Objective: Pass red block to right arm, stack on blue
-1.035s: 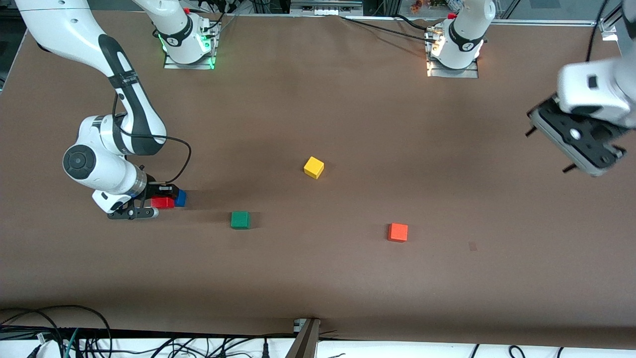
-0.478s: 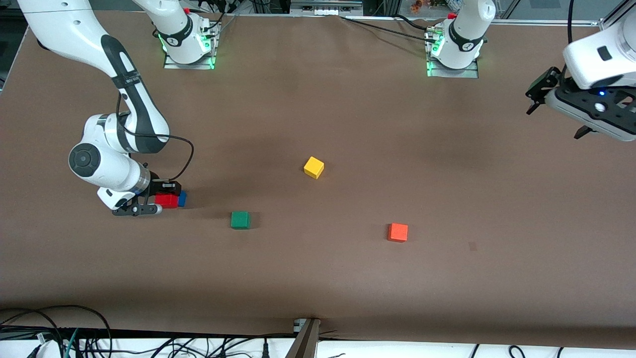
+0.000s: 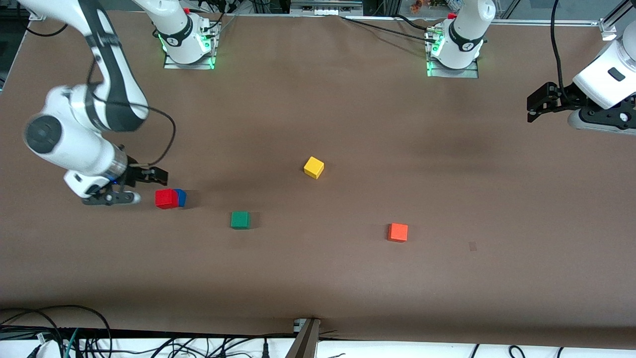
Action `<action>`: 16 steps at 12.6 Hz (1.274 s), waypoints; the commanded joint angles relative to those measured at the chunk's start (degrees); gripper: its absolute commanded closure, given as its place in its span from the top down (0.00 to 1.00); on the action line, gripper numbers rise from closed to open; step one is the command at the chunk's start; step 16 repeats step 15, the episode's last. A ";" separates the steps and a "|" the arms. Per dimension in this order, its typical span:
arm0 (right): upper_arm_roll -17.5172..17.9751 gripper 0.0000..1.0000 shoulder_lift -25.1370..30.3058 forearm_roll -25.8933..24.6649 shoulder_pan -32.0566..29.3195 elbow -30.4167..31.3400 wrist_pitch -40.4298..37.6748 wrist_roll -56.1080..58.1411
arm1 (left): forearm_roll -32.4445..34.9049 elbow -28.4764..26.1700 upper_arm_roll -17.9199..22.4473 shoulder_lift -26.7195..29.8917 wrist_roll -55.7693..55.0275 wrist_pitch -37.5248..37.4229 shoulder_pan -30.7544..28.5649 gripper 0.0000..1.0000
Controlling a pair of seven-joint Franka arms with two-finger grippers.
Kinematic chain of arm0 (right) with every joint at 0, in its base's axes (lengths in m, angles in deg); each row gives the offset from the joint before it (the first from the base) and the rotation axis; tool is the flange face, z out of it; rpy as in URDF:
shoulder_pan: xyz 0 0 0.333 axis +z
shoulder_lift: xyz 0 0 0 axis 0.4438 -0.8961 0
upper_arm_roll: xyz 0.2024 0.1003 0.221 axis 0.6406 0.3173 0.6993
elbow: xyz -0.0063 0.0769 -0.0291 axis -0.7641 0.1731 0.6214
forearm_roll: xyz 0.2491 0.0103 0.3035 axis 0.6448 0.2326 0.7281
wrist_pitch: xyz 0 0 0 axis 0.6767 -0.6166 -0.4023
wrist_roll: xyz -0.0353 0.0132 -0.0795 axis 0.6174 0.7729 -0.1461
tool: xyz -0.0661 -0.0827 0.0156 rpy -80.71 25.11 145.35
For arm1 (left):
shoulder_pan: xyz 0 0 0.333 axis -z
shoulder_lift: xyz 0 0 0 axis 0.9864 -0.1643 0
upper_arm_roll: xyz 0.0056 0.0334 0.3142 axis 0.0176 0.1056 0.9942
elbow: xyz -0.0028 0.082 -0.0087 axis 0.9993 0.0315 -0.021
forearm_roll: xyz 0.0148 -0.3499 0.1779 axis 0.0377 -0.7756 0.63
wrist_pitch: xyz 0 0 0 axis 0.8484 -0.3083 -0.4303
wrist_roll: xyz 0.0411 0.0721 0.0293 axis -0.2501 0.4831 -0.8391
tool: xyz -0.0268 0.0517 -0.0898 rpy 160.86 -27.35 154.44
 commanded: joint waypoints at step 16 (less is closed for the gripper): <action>-6.62 1.00 12.63 -1.17 -0.31 -18.18 -34.69 -2.84 | -0.62 2.56 0.12 -1.09 -0.63 1.83 0.28 1.00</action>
